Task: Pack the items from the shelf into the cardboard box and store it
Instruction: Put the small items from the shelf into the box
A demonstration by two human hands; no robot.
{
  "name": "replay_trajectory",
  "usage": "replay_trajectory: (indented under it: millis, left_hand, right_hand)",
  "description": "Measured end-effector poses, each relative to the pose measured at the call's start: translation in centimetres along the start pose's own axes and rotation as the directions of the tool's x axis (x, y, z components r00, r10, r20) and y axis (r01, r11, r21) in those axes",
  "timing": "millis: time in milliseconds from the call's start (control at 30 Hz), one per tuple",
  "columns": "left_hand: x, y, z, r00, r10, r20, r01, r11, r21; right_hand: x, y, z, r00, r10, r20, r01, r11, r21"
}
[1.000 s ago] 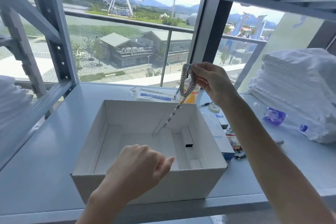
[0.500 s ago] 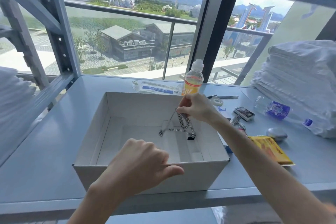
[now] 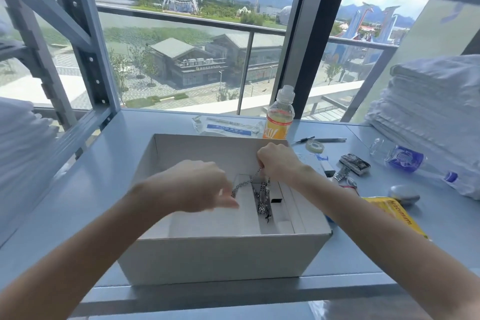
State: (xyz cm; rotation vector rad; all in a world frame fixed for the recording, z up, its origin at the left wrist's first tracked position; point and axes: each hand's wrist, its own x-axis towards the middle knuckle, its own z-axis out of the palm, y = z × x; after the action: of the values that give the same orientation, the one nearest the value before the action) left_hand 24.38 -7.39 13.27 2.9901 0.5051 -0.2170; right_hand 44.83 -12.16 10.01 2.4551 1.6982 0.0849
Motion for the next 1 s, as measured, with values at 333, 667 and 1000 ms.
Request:
replay_trajectory:
  millis: [333, 667, 1000]
  left_hand:
    - [10.0, -3.2, 5.8, 0.948, -0.249, 0.198, 0.273, 0.956, -0.104]
    - [10.3, -2.9, 3.6, 0.992, -0.121, -0.041, 0.039, 0.596, -0.802]
    - [9.5, -3.0, 1.1, 0.988, -0.149, -0.035, 0.026, 0.389, -0.921]
  right_hand:
    - [-0.9, 0.3, -0.2, 0.980, 0.006, -0.200, 0.023, 0.990, 0.141]
    - [-1.4, 0.8, -1.5, 0.871, 0.196, -0.451, 0.366, 0.353, 0.861]
    - [-1.6, 1.1, -1.7, 0.625, 0.492, -0.606, 0.570, 0.243, 0.785]
